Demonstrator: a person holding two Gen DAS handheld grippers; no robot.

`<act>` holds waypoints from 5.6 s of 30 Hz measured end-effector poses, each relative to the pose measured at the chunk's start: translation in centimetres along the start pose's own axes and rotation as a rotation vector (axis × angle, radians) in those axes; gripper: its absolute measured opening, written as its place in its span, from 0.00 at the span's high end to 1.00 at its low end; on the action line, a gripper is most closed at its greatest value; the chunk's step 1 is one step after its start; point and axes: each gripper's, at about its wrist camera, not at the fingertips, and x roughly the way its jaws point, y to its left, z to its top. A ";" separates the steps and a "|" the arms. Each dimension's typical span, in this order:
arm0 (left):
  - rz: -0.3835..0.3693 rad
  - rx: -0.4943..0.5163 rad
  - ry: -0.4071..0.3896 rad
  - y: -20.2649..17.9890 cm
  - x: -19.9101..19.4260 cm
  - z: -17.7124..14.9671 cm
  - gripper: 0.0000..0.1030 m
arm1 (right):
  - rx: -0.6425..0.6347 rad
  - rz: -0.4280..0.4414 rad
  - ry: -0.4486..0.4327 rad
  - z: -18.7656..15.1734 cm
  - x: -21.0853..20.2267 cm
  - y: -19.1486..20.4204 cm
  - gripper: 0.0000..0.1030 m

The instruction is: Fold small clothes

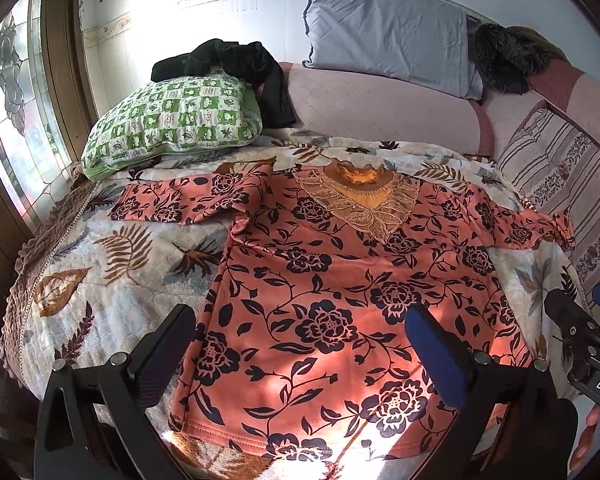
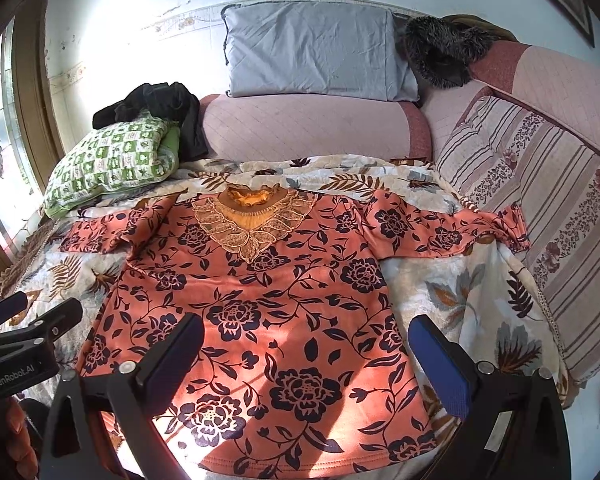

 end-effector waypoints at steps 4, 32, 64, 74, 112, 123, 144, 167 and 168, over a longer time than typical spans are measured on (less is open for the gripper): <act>0.003 -0.001 -0.003 0.1 -0.1 0.1 0.00 | 0.000 0.001 -0.003 0.1 -0.1 0.0 0.00; 0.008 -0.005 -0.009 0.3 -0.3 0.5 0.00 | -0.008 0.006 -0.010 0.6 -0.4 0.4 0.00; 0.010 -0.020 -0.005 0.6 -0.3 0.6 0.00 | 0.000 0.011 -0.004 0.7 -0.3 0.2 0.00; -0.057 -0.171 0.170 4.8 6.6 -1.4 0.00 | 0.247 0.168 0.092 -0.8 4.0 -7.0 0.00; 0.133 -0.553 0.182 24.5 13.9 -4.6 0.00 | 0.190 0.317 -0.125 22.5 21.8 -7.5 0.92; 0.128 -0.513 0.138 24.4 12.1 -4.4 0.00 | 0.174 0.399 0.210 7.2 28.2 -0.1 0.08; -0.389 -0.433 0.328 3.3 31.7 10.4 0.16 | 0.522 0.560 0.147 2.5 24.2 -12.2 0.08; -0.118 -0.263 0.243 3.9 28.5 9.3 0.93 | 0.614 0.548 0.162 1.6 25.4 -14.1 0.08; -0.111 -0.292 0.284 4.7 29.8 8.4 0.92 | 0.614 0.563 0.156 2.1 25.1 -14.1 0.08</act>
